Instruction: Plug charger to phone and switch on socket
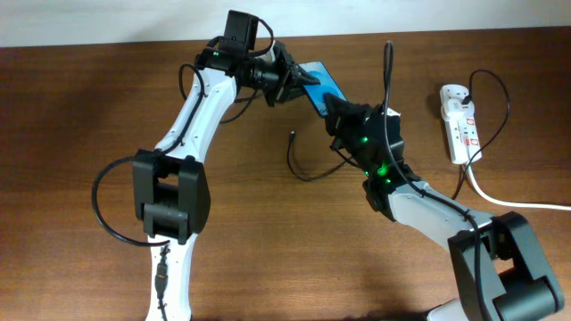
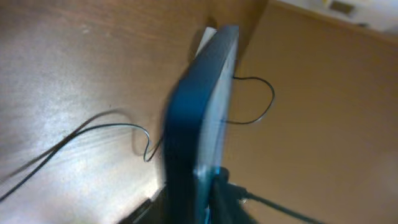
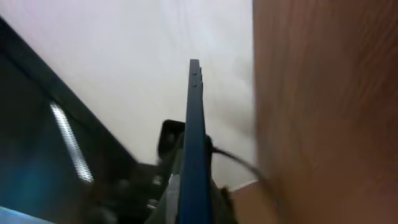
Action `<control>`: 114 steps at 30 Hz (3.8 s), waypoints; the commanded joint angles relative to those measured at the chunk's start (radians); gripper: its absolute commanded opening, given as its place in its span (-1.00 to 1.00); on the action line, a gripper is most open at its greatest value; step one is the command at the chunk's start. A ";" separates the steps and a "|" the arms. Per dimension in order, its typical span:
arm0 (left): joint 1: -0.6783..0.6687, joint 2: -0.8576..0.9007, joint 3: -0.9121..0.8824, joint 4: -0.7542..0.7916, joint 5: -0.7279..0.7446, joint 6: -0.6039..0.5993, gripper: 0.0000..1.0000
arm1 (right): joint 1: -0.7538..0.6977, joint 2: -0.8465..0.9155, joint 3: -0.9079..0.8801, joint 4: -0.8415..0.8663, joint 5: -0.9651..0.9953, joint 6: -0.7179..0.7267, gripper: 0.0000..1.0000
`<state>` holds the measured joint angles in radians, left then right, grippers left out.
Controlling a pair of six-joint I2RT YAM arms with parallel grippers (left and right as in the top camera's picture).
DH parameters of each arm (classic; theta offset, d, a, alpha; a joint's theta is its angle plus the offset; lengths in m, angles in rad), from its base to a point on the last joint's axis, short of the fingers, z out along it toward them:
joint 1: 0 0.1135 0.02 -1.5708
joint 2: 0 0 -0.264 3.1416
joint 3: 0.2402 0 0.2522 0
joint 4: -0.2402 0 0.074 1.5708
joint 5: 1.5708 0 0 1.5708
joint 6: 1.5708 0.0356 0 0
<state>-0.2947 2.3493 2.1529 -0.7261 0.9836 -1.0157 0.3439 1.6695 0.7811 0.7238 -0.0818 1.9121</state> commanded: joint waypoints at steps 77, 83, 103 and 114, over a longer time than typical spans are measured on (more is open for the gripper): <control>0.468 -0.006 0.018 -0.404 0.409 0.681 -1.00 | -0.006 0.243 0.713 -1.244 -0.328 -1.395 -0.05; 0.468 -0.006 0.018 -0.405 0.408 0.681 -1.00 | 0.030 0.443 0.806 -1.282 -0.322 -1.354 -0.26; 0.468 -0.006 0.018 -0.405 0.407 0.681 -1.00 | 0.070 0.598 0.806 -1.195 -0.317 -1.314 -0.37; 0.468 -0.006 0.018 -0.406 0.407 0.681 -1.00 | 0.067 0.626 0.806 -1.188 -0.309 -1.294 -0.85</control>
<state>0.1661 2.3489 2.1597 -1.1332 1.3331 -0.3576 0.4076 2.2555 1.5875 -0.4587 -0.4179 0.6170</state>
